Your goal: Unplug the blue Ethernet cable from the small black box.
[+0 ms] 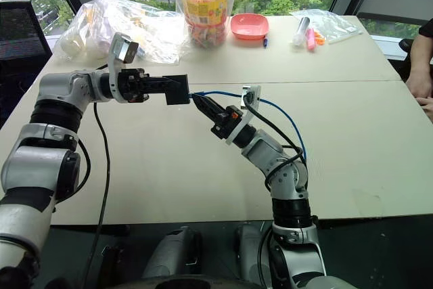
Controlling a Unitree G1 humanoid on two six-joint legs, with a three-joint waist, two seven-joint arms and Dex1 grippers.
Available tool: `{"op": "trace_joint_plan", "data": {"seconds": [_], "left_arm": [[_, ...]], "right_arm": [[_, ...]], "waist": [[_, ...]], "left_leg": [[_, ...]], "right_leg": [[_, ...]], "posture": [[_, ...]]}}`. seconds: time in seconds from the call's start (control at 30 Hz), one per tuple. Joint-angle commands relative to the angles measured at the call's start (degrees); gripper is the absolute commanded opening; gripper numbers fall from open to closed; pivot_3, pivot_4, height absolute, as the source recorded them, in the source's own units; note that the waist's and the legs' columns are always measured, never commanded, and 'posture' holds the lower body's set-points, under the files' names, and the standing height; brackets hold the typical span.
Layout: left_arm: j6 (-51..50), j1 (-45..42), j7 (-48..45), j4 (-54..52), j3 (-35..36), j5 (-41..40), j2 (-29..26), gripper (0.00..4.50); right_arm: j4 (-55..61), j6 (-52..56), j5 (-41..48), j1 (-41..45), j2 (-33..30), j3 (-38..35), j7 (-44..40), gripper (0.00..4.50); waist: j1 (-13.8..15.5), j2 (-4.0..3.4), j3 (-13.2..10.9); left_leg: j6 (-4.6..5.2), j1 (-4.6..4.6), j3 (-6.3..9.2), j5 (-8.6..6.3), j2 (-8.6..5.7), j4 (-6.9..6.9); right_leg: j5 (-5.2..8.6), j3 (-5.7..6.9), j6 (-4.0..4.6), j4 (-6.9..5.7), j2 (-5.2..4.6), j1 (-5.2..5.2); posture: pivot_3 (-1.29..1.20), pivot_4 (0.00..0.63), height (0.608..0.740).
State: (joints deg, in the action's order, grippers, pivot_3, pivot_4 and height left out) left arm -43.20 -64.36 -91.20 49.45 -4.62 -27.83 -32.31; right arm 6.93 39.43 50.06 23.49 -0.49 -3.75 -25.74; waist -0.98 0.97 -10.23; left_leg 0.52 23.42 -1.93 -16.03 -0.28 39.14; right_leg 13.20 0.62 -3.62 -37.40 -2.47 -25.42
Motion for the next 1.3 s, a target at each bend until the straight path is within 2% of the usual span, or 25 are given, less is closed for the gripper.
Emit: {"op": "trace_joint_plan", "data": {"seconds": [0.03,0.17,0.37,0.43,0.53,0.6,0.73,0.8,0.83,0.87,0.9,1.07,1.17,1.3], "left_arm": [[0.5,-1.9,-1.3,0.3,3.5,-0.3,-3.0,0.50],[0.8,-2.0,-1.1,1.2,5.0,0.1,-5.1,0.50],[0.7,-0.6,-0.4,-0.6,5.9,0.7,-4.3,0.50],[4.6,1.8,2.2,-3.6,4.2,3.3,-2.4,0.50],[17.9,5.7,17.1,-6.8,3.5,9.6,3.7,0.50],[25.0,8.7,21.3,-9.8,3.0,12.0,6.5,0.50],[29.3,12.4,29.0,-14.9,4.4,12.3,12.5,0.50],[33.7,13.5,34.0,-14.8,3.4,15.0,14.7,0.50],[34.6,13.7,35.3,-15.1,3.4,15.2,15.7,0.50],[34.9,13.7,36.9,-15.4,3.9,15.0,16.6,0.50],[35.0,13.7,37.8,-15.8,4.3,14.7,17.2,0.50],[36.6,13.8,40.9,-16.3,4.2,15.0,19.1,0.50],[40.1,14.1,43.6,-14.6,3.2,17.0,19.8,0.50],[44.4,16.2,45.2,-11.0,1.8,19.4,21.0,0.50]], "right_arm": [[-2.8,-4.2,1.0,0.5,-2.5,-10.7,6.1,0.05],[-4.5,-4.8,2.8,-1.0,-7.6,-15.8,6.8,0.05],[-5.0,-3.6,3.7,-1.0,-10.4,-17.2,6.8,0.05],[-5.5,-3.5,2.8,-0.7,-11.1,-17.4,7.6,0.05],[-6.9,-2.0,-1.9,-0.8,-15.0,-15.8,10.3,0.05],[-7.9,0.5,-5.0,-0.8,-17.8,-14.5,12.6,0.05],[-9.1,2.0,-9.8,-1.5,-21.4,-12.8,13.2,0.05],[-9.6,1.9,-11.1,-1.7,-22.0,-12.4,12.6,0.83],[-10.2,1.9,-11.5,-1.5,-22.1,-12.6,12.6,1.06],[-10.5,2.2,-11.8,-1.4,-22.2,-12.6,12.3,1.56],[-10.5,2.7,-12.5,-1.4,-22.8,-12.0,11.6,1.83],[-7.1,9.0,-13.2,-3.0,-26.9,-8.4,7.5,4.41],[2.2,13.0,-13.6,-7.5,-33.3,-0.6,-0.2,4.47],[4.6,9.7,-13.9,-8.3,-30.6,-2.6,1.1,4.47]], "waist": [[0.0,0.00,0.0],[0.1,0.00,0.0],[0.0,0.00,0.0],[-0.2,-0.01,0.0],[0.5,-0.03,0.0],[0.6,-0.03,0.0],[0.4,-0.01,0.0],[0.4,-0.02,0.0],[0.4,-0.02,0.0],[0.3,-0.02,0.0],[0.3,-0.02,0.0],[0.3,-0.02,0.0],[0.6,-0.01,0.0],[0.3,0.09,0.1]], "left_leg": [[0.00,0.00,0.00,0.00,0.00,0.00],[0.00,0.00,0.00,0.00,0.00,0.00],[0.22,0.07,-0.02,-0.13,-0.10,-0.01],[0.21,-0.01,-0.06,-0.12,-0.02,-0.01],[0.21,-0.05,-0.05,-0.12,-0.01,-0.01],[0.21,-0.01,-0.05,-0.12,-0.06,0.01],[0.22,0.13,-0.14,-0.13,-0.10,0.01],[0.23,0.12,-0.14,-0.13,-0.10,0.00],[0.23,0.09,-0.14,-0.13,-0.10,0.00],[0.23,0.06,-0.14,-0.13,-0.10,0.00],[0.23,0.03,-0.14,-0.13,-0.10,0.00],[0.23,0.02,-0.15,-0.13,-0.09,0.01],[0.24,0.03,-0.13,-0.14,-0.09,0.01],[0.31,-0.01,-0.14,-0.18,-0.08,0.01]], "right_leg": [[0.00,0.00,0.00,0.00,0.00,0.00],[0.00,0.00,0.00,0.00,-0.01,0.00],[0.01,0.00,-0.04,0.19,-0.13,0.04],[0.01,-0.02,-0.04,0.10,-0.04,0.03],[0.01,-0.04,-0.03,0.02,-0.07,0.03],[0.01,-0.04,-0.04,0.06,-0.20,0.05],[-0.08,-0.08,-0.17,0.23,-0.29,-0.01],[-0.08,-0.09,-0.18,0.23,-0.29,-0.01],[-0.09,-0.08,-0.18,0.22,-0.28,0.01],[-0.09,-0.09,-0.18,0.21,-0.26,0.03],[-0.09,-0.09,-0.18,0.20,-0.25,0.05],[-0.09,-0.09,-0.19,0.19,-0.18,0.06],[-0.09,-0.07,-0.20,0.23,-0.17,0.08],[-0.09,-0.08,-0.21,0.31,-0.14,0.14]], "posture": [[0.00,0.150,0.740],[0.00,0.150,0.740],[0.00,0.150,0.740],[0.00,0.150,0.740],[0.00,0.150,0.740],[0.00,0.150,0.740],[0.00,0.150,0.740],[0.00,0.150,0.740],[0.00,0.150,0.740],[0.00,0.150,0.740],[0.00,0.150,0.740],[0.00,0.150,0.740],[0.00,0.150,0.740],[0.00,0.150,0.740]]}}
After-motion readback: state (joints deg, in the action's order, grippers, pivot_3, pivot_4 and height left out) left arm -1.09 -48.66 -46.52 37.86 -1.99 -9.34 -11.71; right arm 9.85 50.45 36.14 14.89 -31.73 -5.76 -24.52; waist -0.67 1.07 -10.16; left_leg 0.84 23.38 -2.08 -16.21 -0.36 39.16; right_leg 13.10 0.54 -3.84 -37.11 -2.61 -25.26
